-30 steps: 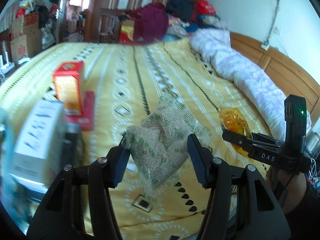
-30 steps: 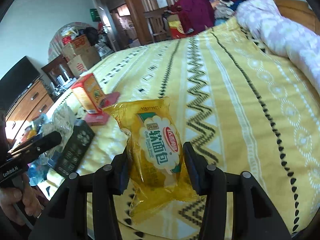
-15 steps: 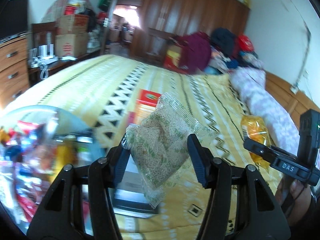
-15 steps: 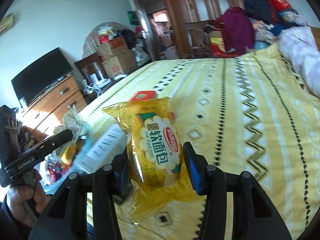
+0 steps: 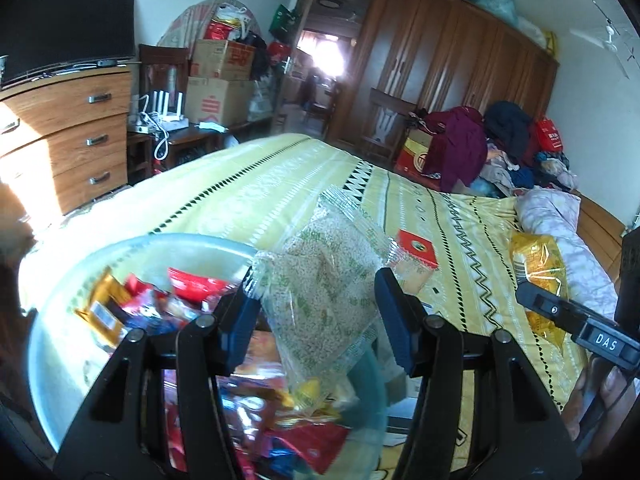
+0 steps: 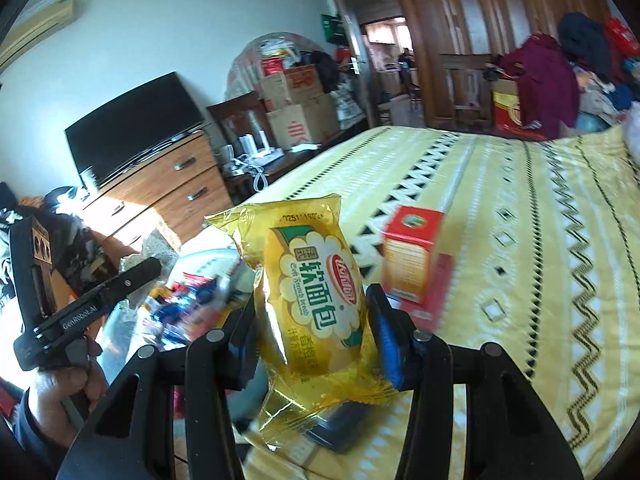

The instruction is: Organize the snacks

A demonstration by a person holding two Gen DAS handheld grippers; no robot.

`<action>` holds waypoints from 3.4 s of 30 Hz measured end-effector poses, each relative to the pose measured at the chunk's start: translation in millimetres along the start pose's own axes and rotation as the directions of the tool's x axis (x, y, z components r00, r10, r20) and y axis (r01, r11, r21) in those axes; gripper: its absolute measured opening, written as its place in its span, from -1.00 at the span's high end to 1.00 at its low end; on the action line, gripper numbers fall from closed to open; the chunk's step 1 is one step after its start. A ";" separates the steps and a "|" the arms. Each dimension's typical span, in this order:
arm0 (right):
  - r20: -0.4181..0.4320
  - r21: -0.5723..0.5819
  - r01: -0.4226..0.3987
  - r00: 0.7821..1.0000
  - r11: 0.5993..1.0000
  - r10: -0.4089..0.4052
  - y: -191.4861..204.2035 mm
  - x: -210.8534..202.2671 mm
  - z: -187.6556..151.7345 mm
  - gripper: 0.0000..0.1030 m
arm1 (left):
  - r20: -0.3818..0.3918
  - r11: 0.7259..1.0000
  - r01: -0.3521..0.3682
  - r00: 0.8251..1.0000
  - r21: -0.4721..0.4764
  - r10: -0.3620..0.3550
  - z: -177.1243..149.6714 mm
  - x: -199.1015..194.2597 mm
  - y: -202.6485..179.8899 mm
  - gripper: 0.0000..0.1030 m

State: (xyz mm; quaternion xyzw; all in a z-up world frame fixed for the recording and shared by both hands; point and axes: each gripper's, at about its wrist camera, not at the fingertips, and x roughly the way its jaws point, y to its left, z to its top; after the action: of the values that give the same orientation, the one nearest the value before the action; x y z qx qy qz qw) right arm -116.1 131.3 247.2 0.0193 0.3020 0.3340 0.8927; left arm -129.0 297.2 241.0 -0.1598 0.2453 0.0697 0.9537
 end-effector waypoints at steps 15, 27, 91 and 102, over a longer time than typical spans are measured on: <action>-0.051 -0.135 -0.147 0.989 0.980 0.141 111.3 49.3 35.1 -0.01 | 0.049 0.991 -0.133 0.990 -0.030 0.134 5.8 -22.5 57.4 -0.10; -0.133 -0.162 -0.202 0.974 0.966 0.181 138.5 85.2 33.1 -0.01 | 0.015 0.988 -0.149 0.989 -0.025 0.150 9.2 -11.0 72.4 -0.10; -0.012 0.000 0.267 0.964 0.964 -0.267 -86.3 -86.3 -56.2 -1.00 | -0.099 0.946 0.044 0.995 0.321 -0.012 -49.7 26.7 -172.8 -1.00; -0.160 0.163 0.418 0.905 0.894 -0.394 -220.2 -113.6 -146.9 -1.00 | -0.340 0.897 0.203 0.938 0.393 -0.064 -134.0 88.7 -264.1 -1.00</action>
State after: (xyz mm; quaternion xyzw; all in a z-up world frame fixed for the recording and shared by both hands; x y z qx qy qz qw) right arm -136.0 -133.3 135.0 0.0217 0.3847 0.1097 0.9162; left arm -55.8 8.5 157.9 0.0247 0.3933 -0.0783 0.9157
